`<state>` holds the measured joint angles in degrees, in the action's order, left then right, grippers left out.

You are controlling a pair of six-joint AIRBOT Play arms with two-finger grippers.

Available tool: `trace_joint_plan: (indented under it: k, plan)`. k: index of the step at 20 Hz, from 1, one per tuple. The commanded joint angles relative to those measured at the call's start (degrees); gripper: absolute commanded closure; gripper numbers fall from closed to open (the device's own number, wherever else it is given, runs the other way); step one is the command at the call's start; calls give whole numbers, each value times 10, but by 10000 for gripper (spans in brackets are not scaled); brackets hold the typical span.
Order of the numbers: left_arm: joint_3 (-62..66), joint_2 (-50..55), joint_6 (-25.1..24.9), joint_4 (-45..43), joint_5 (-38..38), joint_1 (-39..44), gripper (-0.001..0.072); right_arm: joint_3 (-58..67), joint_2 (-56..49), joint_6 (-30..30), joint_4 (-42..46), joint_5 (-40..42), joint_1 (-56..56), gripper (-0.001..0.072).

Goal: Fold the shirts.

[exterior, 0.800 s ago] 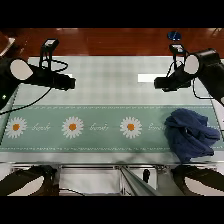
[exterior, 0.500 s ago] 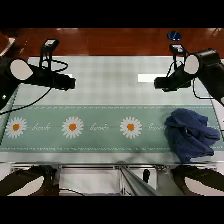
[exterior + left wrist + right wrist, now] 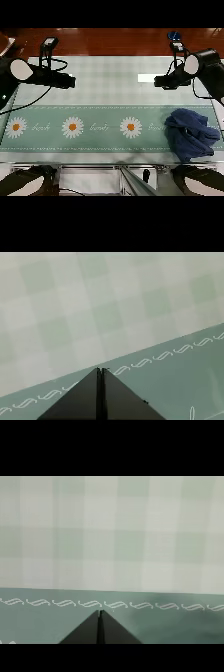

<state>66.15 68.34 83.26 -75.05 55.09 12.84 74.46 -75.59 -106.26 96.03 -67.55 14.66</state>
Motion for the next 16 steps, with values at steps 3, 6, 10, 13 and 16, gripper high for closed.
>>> trace_joint_plan:
  k: [3, 6, 10, 13, 16]
  plan:
    - [0, 13, 2, 28, -48, 2, 364, 0, 1, 6, 104, -9, 0, 303]
    - [0, 28, 5, 40, -3, 12, 201, -11, 13, 23, 234, -178, 0, 301]
    - [-8, 17, 3, 47, 35, 51, 201, -142, 167, -37, 242, -134, -46, 300]
    - [-48, -25, 0, 46, 37, 62, 201, -262, 292, -50, 197, -107, -170, 300]
    - [-115, -71, 0, 46, 30, 61, 201, -352, 366, 21, 54, -74, -315, 300]
